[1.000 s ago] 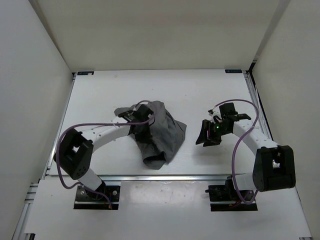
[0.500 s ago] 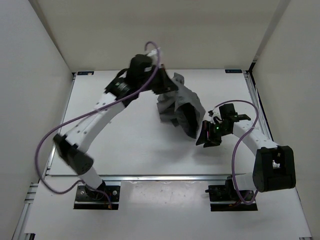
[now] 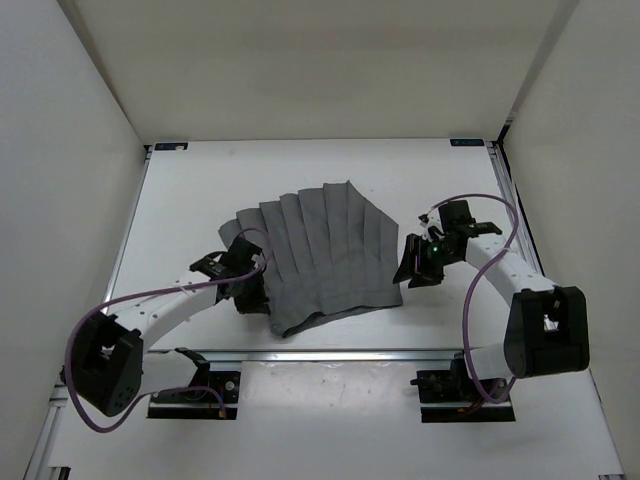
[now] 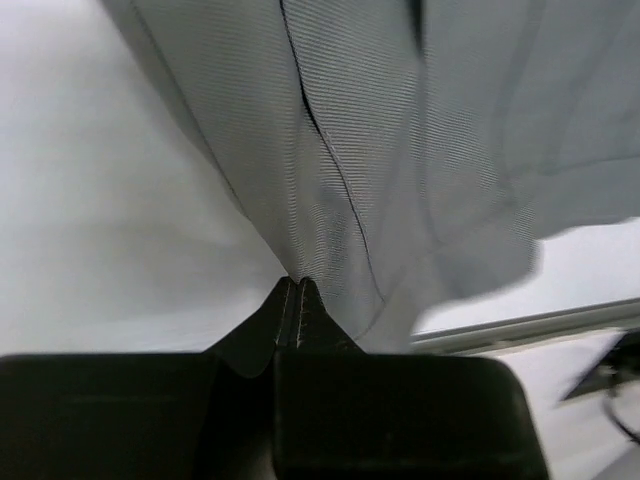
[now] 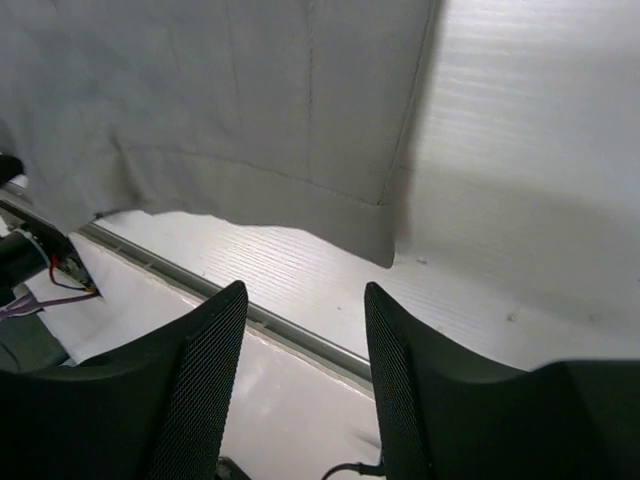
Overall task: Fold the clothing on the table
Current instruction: Flatten the skirt out
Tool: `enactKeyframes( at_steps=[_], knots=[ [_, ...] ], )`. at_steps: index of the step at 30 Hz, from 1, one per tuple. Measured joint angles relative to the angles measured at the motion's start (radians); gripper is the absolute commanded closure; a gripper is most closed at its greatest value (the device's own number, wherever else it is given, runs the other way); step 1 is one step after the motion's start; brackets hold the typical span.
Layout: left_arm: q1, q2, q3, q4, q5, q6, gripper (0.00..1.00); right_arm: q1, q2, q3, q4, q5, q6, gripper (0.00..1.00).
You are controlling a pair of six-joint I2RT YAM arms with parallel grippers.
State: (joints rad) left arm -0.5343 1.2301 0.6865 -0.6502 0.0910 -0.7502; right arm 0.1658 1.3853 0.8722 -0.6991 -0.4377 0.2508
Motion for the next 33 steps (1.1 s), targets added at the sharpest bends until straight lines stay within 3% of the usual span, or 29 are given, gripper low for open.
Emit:
enactKeyframes(
  at_steps=[8,24,27,29,33],
  knots=[
    [0.051,-0.093,-0.07,-0.029,-0.019,0.024,1.0,0.0,0.092,-0.022,0.082,-0.009,0.05,0.49],
    [0.078,-0.119,-0.13,-0.014,-0.011,0.037,1.0,0.006,0.219,-0.11,0.212,-0.07,0.119,0.59],
    [0.078,-0.119,-0.139,-0.008,-0.001,0.037,1.0,0.013,0.226,-0.134,0.237,-0.117,0.131,0.73],
    [0.083,-0.119,-0.143,0.001,0.004,0.038,1.0,0.014,0.236,-0.148,0.252,-0.134,0.135,1.0],
    [0.098,-0.112,-0.168,0.029,0.028,0.051,1.0,0.001,0.245,-0.162,0.256,-0.149,0.138,1.0]
  ],
)
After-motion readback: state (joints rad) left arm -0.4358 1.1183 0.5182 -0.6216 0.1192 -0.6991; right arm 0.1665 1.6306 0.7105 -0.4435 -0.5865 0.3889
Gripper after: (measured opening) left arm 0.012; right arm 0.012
